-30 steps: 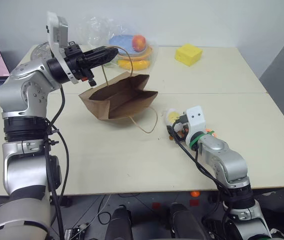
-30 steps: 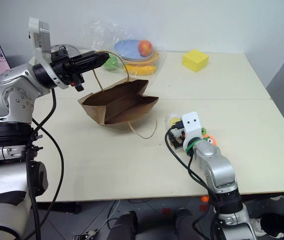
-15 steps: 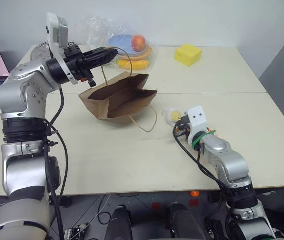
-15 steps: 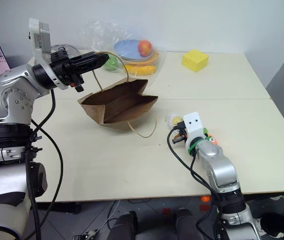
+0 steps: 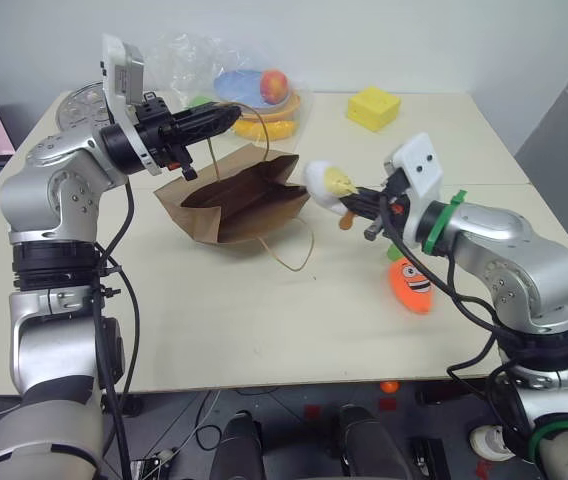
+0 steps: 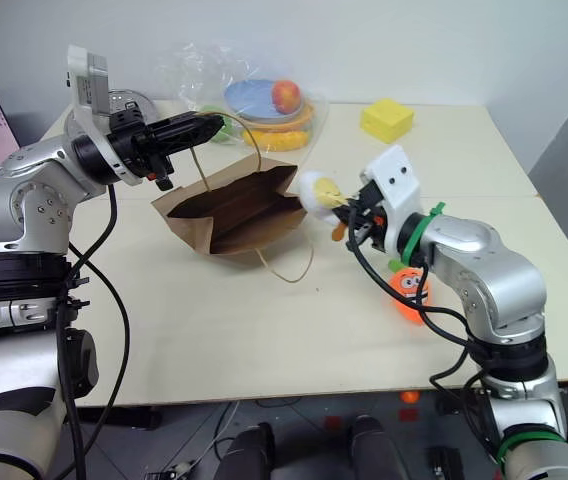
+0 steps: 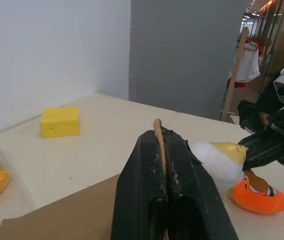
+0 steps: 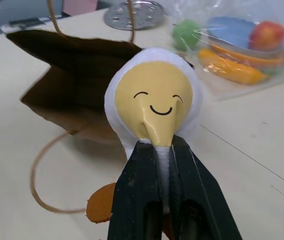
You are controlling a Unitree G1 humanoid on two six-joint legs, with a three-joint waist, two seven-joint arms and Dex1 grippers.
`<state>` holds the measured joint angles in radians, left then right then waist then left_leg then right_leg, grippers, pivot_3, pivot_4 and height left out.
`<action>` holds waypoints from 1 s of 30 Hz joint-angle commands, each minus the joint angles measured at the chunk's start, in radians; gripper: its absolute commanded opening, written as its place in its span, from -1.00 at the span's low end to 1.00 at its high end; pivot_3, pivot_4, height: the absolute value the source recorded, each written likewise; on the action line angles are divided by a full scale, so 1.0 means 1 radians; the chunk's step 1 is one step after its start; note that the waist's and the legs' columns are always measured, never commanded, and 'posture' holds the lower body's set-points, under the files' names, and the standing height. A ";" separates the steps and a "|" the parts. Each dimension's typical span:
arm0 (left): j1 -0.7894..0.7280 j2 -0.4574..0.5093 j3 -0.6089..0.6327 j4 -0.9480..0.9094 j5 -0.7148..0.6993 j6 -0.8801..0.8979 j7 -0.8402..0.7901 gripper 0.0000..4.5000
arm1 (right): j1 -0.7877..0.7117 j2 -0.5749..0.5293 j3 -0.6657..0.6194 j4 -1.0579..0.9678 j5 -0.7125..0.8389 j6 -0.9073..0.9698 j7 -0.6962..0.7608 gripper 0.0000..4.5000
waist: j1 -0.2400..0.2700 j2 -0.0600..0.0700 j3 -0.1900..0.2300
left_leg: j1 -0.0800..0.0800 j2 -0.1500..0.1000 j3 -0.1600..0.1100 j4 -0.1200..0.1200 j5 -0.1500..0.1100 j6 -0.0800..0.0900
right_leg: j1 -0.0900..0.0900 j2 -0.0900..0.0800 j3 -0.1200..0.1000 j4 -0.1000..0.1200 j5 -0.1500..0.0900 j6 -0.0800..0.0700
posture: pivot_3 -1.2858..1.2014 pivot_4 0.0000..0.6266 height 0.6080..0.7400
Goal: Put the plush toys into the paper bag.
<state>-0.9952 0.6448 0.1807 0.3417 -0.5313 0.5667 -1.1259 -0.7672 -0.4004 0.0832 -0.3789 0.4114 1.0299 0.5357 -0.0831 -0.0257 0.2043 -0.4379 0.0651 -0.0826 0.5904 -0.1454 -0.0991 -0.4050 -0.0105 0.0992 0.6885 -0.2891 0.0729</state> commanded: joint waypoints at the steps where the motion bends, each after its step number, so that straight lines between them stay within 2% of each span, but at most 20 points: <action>1: -0.030 0.001 0.005 -0.037 -0.020 -0.006 -0.002 -1.00 | -0.044 0.043 0.044 0.027 -0.008 -0.014 -0.019 -0.98 | 0.000 0.000 0.000 | 0.000 0.000 0.000 0.000 0.000 0.000 | 0.000 0.000 0.000 0.000 0.000 0.000 | 0.03 -0.52 1.00; 7: -0.029 -0.006 0.005 -0.048 -0.025 0.002 0.002 -1.00 | -0.091 0.116 0.131 0.135 -0.054 -0.066 -0.030 -0.98 | 0.001 0.000 0.000 | 0.000 0.000 0.000 0.000 0.000 0.000 | 0.000 0.000 0.000 0.000 0.000 0.000 | 0.03 -0.52 1.00; 17: -0.017 -0.013 -0.002 -0.082 -0.045 0.025 -0.010 -1.00 | -0.249 0.289 0.242 0.550 -0.199 -0.299 -0.012 -0.98 | 0.000 0.000 0.000 | 0.000 0.000 0.000 0.000 0.000 0.000 | 0.000 0.000 0.000 0.001 0.000 0.000 | 0.03 -0.52 1.00; 26: 0.005 -0.012 0.005 -0.139 -0.100 0.085 -0.010 -1.00 | -0.341 0.469 0.145 0.886 -0.227 -0.456 -0.082 -0.98 | -0.001 0.000 0.000 | 0.000 0.000 -0.001 -0.001 0.000 0.000 | -0.001 0.000 -0.001 0.001 0.000 0.000 | 0.03 -0.52 1.00; 30: 0.011 -0.006 0.003 -0.151 -0.107 0.096 -0.009 -1.00 | -0.336 0.500 0.110 0.954 -0.240 -0.501 -0.100 -0.98 | 0.001 0.000 0.000 | 0.000 0.000 -0.001 -0.001 0.000 0.000 | -0.001 0.000 -0.001 0.001 0.000 0.000 | 0.03 -0.52 1.00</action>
<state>-0.9757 0.6247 0.1705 0.2270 -0.6202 0.6671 -1.1297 -1.0876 0.0979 0.2243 0.5909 0.1744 0.5633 0.4413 -0.0826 -0.0256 0.2043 -0.4380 0.0651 -0.0834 0.5891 -0.1454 -0.0992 -0.4056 -0.0105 0.0980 0.6895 -0.2890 0.0728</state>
